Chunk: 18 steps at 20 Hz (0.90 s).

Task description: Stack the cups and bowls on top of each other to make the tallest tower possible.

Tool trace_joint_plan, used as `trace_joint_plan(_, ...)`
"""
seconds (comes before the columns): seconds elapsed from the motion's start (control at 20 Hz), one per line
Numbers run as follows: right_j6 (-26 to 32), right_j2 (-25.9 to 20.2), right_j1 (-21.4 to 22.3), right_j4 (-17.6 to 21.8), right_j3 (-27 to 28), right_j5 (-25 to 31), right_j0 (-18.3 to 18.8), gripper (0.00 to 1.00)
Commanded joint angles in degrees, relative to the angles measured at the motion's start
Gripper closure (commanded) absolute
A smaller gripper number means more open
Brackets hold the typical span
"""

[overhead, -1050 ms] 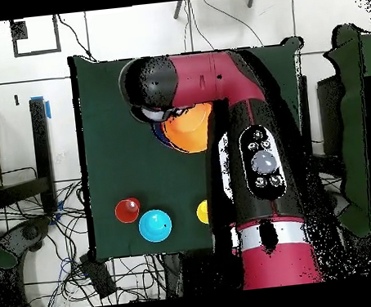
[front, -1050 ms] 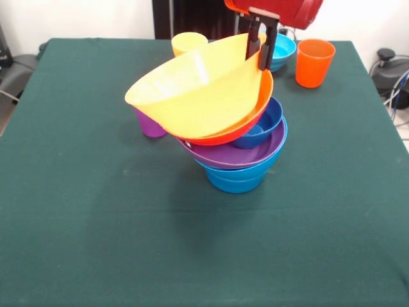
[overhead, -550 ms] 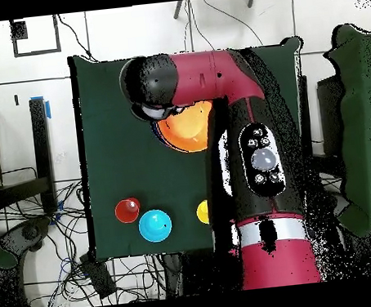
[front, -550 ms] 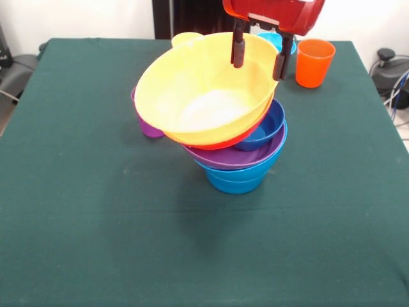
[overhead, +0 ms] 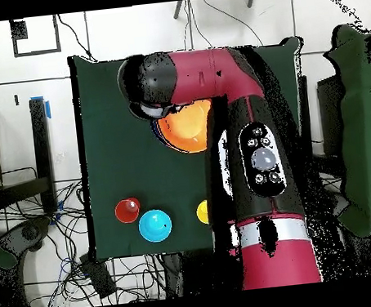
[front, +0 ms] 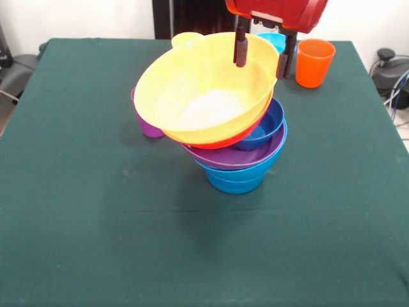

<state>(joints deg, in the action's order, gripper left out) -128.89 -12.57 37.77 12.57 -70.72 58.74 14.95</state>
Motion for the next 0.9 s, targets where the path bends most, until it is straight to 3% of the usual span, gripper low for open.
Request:
trace_joint_plan(0.05, 12.0, -5.9, 1.5, 0.5, -1.5, 2.6, 0.8, 0.0)
trace_joint_plan(0.4, 12.2, -7.7, 5.6, -2.3, -5.0, 1.3, 2.3, 0.0)
trace_joint_plan(0.9, 12.5, -6.7, 12.8, -2.0, -4.1, 8.8, 2.0, 0.0)
